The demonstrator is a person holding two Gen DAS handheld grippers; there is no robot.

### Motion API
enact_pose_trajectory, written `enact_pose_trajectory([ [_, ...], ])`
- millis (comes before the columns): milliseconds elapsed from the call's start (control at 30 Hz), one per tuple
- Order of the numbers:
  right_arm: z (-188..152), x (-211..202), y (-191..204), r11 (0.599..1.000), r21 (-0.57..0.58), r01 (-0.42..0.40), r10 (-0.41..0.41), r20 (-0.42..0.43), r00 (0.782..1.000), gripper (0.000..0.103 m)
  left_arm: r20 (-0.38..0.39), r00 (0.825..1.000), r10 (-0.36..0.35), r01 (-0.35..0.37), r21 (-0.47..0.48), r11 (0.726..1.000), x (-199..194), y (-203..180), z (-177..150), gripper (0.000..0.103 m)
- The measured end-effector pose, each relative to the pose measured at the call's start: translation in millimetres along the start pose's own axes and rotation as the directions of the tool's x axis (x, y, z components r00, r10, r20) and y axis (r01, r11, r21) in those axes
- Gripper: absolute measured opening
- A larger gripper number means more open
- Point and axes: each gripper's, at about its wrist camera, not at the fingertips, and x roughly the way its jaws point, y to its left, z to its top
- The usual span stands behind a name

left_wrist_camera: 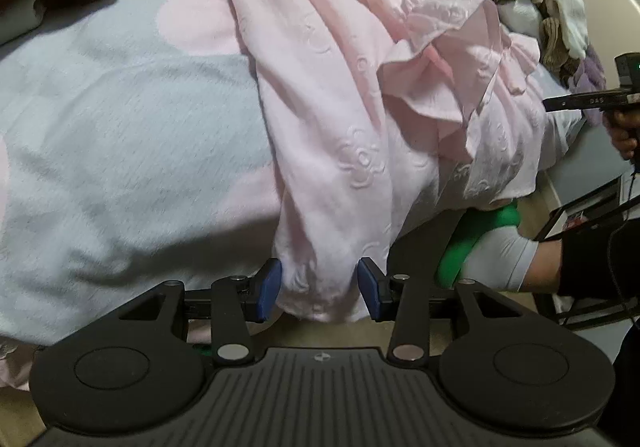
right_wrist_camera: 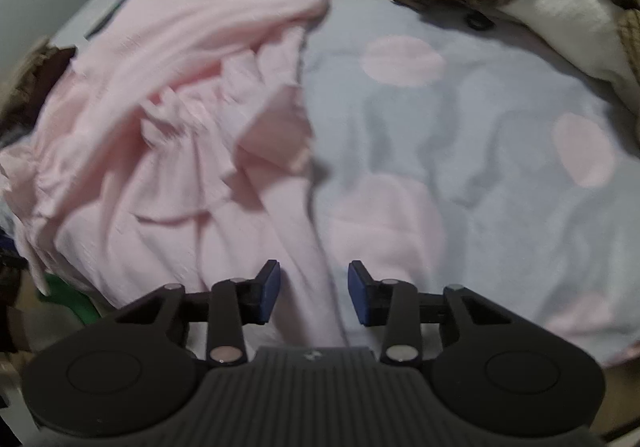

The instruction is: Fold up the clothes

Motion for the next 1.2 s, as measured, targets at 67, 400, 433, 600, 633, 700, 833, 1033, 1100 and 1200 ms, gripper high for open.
enact_pose_trajectory([
  [67,1.2,4.2,2.7,1.000,-0.004,0.018,-0.018,-0.008,1.000,0.013,0.004,1.000,-0.003,0.003,-0.011,1.000,0.1,1.4,0.8,0.040],
  [400,-16.1,-21.4,107.9,0.893,-0.435,0.114,-0.129,-0.007,0.992,0.001,0.013,1.000,-0.008,0.008,-0.054,0.999,3.1,5.9,5.0,0.040],
  [433,-19.5,-19.5,112.3,0.890,-0.444,0.103,-0.122,-0.016,0.992,0.002,0.012,1.000,-0.006,0.006,-0.050,0.999,2.9,4.7,4.4,0.040],
  [600,-33.0,-5.7,111.4,0.920,-0.392,0.020,-0.056,-0.083,0.995,0.013,0.011,1.000,0.005,-0.005,-0.031,1.000,1.9,-1.2,1.7,0.040],
  [633,-35.7,-3.0,111.3,0.925,-0.380,0.003,-0.043,-0.096,0.994,0.034,0.011,1.000,0.007,-0.007,-0.027,1.000,1.8,-2.4,1.2,0.040],
  [700,-41.1,2.5,110.9,0.934,-0.357,-0.029,-0.015,-0.121,0.993,0.043,0.012,1.000,0.006,-0.006,-0.023,1.000,0.8,-3.5,-0.1,0.040],
  [833,-51.9,13.5,110.2,0.947,-0.307,-0.093,0.042,-0.170,0.985,0.041,0.016,1.000,-0.001,0.001,-0.019,1.000,0.0,-3.2,-1.3,0.040],
  [1033,-33.3,3.2,67.0,0.984,-0.127,-0.123,0.108,-0.119,0.987,0.041,0.022,1.000,-0.007,0.008,-0.006,1.000,1.7,-2.6,-0.7,0.040],
  [1100,-27.2,-2.6,48.0,0.991,-0.083,-0.102,0.096,-0.077,0.992,0.043,0.023,1.000,-0.010,0.010,-0.002,1.000,2.3,-2.3,-0.5,0.040],
  [1200,-26.0,-6.3,26.9,0.995,-0.044,-0.086,0.085,-0.043,0.996,0.045,0.026,1.000,-0.013,0.013,0.005,1.000,3.1,-2.0,-0.2,0.040],
])
